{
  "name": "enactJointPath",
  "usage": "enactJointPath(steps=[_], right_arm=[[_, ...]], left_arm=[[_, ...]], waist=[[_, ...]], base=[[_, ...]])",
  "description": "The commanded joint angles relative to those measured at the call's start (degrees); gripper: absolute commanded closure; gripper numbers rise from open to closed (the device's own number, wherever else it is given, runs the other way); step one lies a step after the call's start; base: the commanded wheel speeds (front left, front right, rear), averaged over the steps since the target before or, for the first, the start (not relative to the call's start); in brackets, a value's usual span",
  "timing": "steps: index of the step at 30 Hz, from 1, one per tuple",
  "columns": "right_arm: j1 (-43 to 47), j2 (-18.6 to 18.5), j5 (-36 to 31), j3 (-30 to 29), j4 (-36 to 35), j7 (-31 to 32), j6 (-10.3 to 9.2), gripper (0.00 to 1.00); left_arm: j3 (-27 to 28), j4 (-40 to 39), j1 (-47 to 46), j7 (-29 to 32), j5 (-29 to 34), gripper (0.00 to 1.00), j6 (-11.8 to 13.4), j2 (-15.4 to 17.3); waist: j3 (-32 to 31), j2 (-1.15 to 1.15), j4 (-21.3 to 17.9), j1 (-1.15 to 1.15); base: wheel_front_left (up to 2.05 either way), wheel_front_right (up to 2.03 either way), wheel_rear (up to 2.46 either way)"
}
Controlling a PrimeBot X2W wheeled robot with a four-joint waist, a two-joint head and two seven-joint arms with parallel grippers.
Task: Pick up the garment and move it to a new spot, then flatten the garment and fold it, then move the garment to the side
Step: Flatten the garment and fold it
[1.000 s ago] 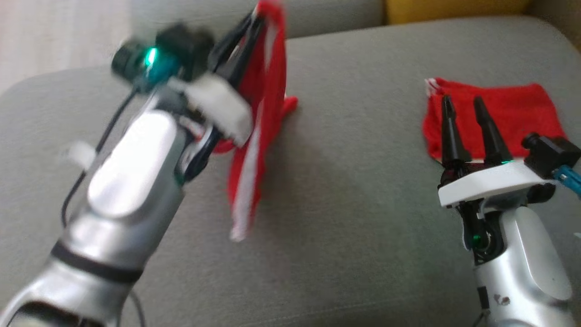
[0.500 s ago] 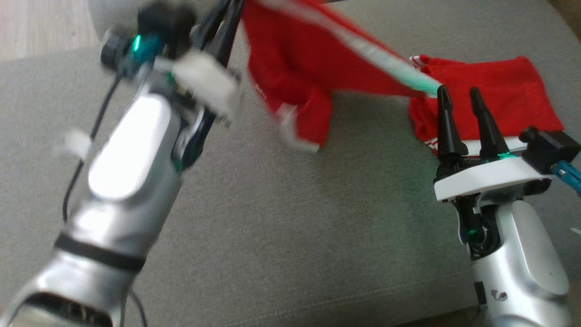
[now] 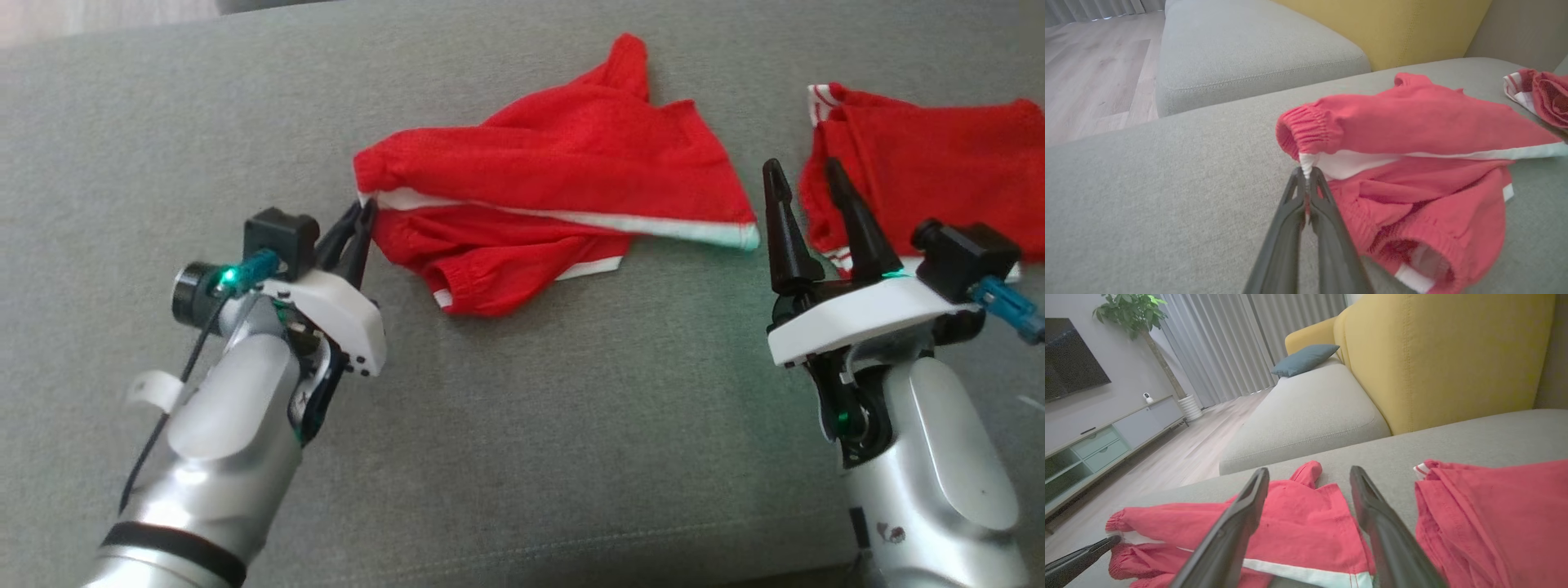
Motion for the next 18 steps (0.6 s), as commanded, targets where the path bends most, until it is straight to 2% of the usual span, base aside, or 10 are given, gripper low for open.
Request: enactJointPath(steps=[1, 2, 3, 4, 12, 18], right_arm=[[-1.4, 0.5, -0.4, 1.1, -2.3, 0.4, 0.37, 0.0], [-1.3, 0.5, -0.6, 1.1, -2.3, 0.6, 0.37, 0.0], [-1.1, 0.5, -0.7, 1.1, -2.3, 0.8, 0.37, 0.0], [-1.0, 0.5, -0.8, 1.0, -2.2, 0.9, 0.37, 0.0], [0.7, 0.5, -1.5, 0.3, -1.2, 0.8, 0.37, 0.0], [3.7, 0.5, -2.1, -1.4, -1.2, -0.6, 0.37, 0.0]], left_arm=[[1.7, -0.6, -1.9, -0.8, 0.6, 1.0, -0.3, 1.1], [1.7, 0.1, -1.9, -0.9, 0.7, 0.72, -0.3, 0.8], [1.7, 0.6, -1.9, -1.0, 0.7, 0.15, -0.3, 0.5], [1.9, 1.0, -1.9, -1.2, 0.7, 0.0, -0.3, 0.2], [4.1, -1.2, -0.4, -1.4, 1.4, 0.0, 0.2, -0.5], [8.7, -9.3, 4.6, -1.4, 2.1, 0.0, 1.5, 0.1]], waist=[[0.0, 0.0, 0.6, 0.0], [0.0, 0.0, 0.8, 0.0], [-0.1, 0.0, 1.0, 0.0], [-0.2, 0.0, 1.2, 0.0], [-1.8, 0.0, 2.8, 0.0], [-3.9, 0.0, 4.2, 0.0]], base=[[0.0, 0.0, 0.0], [0.0, 0.0, 0.0], [0.0, 0.0, 0.0], [0.0, 0.0, 0.0], [0.0, 0.0, 0.0], [0.0, 0.0, 0.0]])
